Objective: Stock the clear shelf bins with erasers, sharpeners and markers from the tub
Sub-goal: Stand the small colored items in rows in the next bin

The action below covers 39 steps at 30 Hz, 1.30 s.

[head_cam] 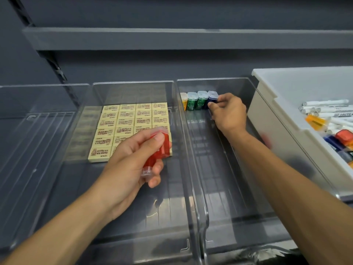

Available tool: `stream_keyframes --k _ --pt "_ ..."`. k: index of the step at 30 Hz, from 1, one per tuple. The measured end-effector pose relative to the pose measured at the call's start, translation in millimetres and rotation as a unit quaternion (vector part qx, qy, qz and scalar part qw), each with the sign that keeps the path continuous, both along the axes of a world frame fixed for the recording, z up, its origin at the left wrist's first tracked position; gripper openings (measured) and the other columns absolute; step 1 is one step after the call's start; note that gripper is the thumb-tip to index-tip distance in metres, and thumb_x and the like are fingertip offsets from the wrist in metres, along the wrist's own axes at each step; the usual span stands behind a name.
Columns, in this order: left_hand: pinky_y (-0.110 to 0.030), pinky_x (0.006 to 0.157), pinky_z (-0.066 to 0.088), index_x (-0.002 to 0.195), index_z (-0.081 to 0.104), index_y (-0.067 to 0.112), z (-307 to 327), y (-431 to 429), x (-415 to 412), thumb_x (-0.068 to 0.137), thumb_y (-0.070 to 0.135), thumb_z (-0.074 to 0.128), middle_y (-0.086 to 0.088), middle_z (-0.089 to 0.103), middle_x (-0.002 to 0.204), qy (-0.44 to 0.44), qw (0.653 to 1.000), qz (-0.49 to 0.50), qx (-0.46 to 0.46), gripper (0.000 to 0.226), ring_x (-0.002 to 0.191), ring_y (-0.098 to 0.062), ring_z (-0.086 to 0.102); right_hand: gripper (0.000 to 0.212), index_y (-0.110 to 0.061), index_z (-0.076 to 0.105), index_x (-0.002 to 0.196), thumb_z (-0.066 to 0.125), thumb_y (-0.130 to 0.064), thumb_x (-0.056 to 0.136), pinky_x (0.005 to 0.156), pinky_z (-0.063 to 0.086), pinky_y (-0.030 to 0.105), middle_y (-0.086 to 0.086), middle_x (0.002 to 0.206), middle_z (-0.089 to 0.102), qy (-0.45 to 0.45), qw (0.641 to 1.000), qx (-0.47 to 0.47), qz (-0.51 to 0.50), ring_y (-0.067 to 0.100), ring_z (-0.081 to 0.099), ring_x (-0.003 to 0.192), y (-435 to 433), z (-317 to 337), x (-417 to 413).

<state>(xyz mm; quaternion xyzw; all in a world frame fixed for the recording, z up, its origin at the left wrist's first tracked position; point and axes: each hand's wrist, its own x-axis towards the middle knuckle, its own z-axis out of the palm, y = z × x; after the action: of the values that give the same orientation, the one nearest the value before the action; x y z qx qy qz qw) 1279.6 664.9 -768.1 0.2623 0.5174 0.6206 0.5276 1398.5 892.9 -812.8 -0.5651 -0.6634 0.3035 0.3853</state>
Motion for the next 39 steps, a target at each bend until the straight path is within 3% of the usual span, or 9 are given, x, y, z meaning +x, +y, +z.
stream_keyframes --k 6,10,15,19,24,29,32,35,39 --pt "-0.021 0.037 0.036 0.11 0.071 0.015 -2 1 1 0.079 0.028 0.065 -0.009 0.06 0.09 0.015 1.0 0.001 0.001 0.035 0.049 -0.011 0.044 0.032 -0.011 0.065 0.114 0.061 -0.019 0.084 0.088 0.055 0.044 0.006 0.085 0.073 -0.002 0.999 -0.048 -0.019 0.031 0.069 0.092 -1 6 -2" --pt "-0.02 0.038 0.036 0.113 0.069 0.013 0 0 5 0.08 0.027 0.064 -0.005 0.062 0.085 0.022 1.0 0.004 0.005 0.036 0.05 -0.011 0.045 0.029 -0.005 0.061 0.11 0.054 -0.024 0.09 0.086 0.048 0.03 0.017 0.095 0.071 -0.054 0.997 -0.038 -0.041 0.033 0.063 0.1 -11 19 3" --pt "-0.021 0.038 0.037 0.113 0.068 0.013 7 0 15 0.081 0.028 0.063 0.002 0.06 0.072 0.045 0.999 0.015 0.021 0.036 0.049 -0.011 0.046 0.031 -0.004 0.059 0.116 0.052 -0.025 0.094 0.089 0.043 0.031 0.016 0.118 0.065 -0.09 0.994 -0.041 -0.036 0.035 0.056 0.114 -35 36 10" --pt "-0.023 0.04 0.04 0.114 0.066 0.014 15 -5 25 0.084 0.03 0.061 -0.001 0.057 0.075 0.095 0.994 0.01 0.05 0.035 0.052 -0.012 0.047 0.015 -0.019 0.063 0.091 0.049 -0.025 0.091 0.073 0.04 0.028 0.006 0.091 0.069 -0.087 0.995 -0.03 0.031 0.031 0.062 0.097 -67 57 9" --pt "-0.024 0.039 0.04 0.114 0.065 0.016 19 -14 32 0.089 0.029 0.058 0.002 0.058 0.072 0.127 0.989 0.034 0.069 0.029 0.051 -0.012 0.047 0.018 -0.025 0.061 0.079 0.05 -0.033 0.091 0.074 0.052 0.033 -0.003 0.068 0.069 -0.036 0.986 0.019 0.161 0.017 0.065 0.072 -123 78 17" --pt "-0.026 0.039 0.04 0.111 0.064 0.018 27 -18 36 0.087 0.038 0.057 0.006 0.061 0.071 0.176 0.978 0.053 0.104 0.032 0.051 -0.015 0.048 0.023 -0.025 0.059 0.078 0.05 -0.034 0.097 0.065 0.054 0.044 0.002 0.064 0.066 0.035 0.971 0.0 0.237 0.02 0.059 0.058 -164 83 29" --pt "-0.028 0.038 0.042 0.111 0.063 0.018 26 -24 28 0.087 0.037 0.057 0.007 0.063 0.072 0.232 0.964 0.045 0.123 0.031 0.049 -0.016 0.049 0.022 -0.018 0.061 0.084 0.05 -0.029 0.099 0.06 0.053 0.036 0.001 0.063 0.064 0.086 0.956 -0.022 0.281 0.014 0.056 0.054 -168 85 23" --pt "-0.028 0.036 0.039 0.112 0.061 0.014 24 -25 17 0.083 0.035 0.061 0.004 0.065 0.076 0.205 0.965 0.086 0.141 0.036 0.047 -0.015 0.046 0.019 -0.014 0.061 0.088 0.052 -0.029 0.098 0.052 0.045 0.022 0.0 0.063 0.063 0.133 0.936 -0.043 0.322 0.01 0.056 0.055 -169 89 13" --pt "-0.025 0.035 0.034 0.116 0.051 0.011 20 -11 12 0.081 0.027 0.069 0.001 0.067 0.08 0.124 0.978 0.121 0.116 0.043 0.045 -0.015 0.044 0.012 -0.017 0.059 0.092 0.056 -0.029 0.095 0.06 0.049 0.039 0.014 0.07 0.063 0.131 0.936 -0.034 0.326 0.032 0.059 0.065 -167 91 0"
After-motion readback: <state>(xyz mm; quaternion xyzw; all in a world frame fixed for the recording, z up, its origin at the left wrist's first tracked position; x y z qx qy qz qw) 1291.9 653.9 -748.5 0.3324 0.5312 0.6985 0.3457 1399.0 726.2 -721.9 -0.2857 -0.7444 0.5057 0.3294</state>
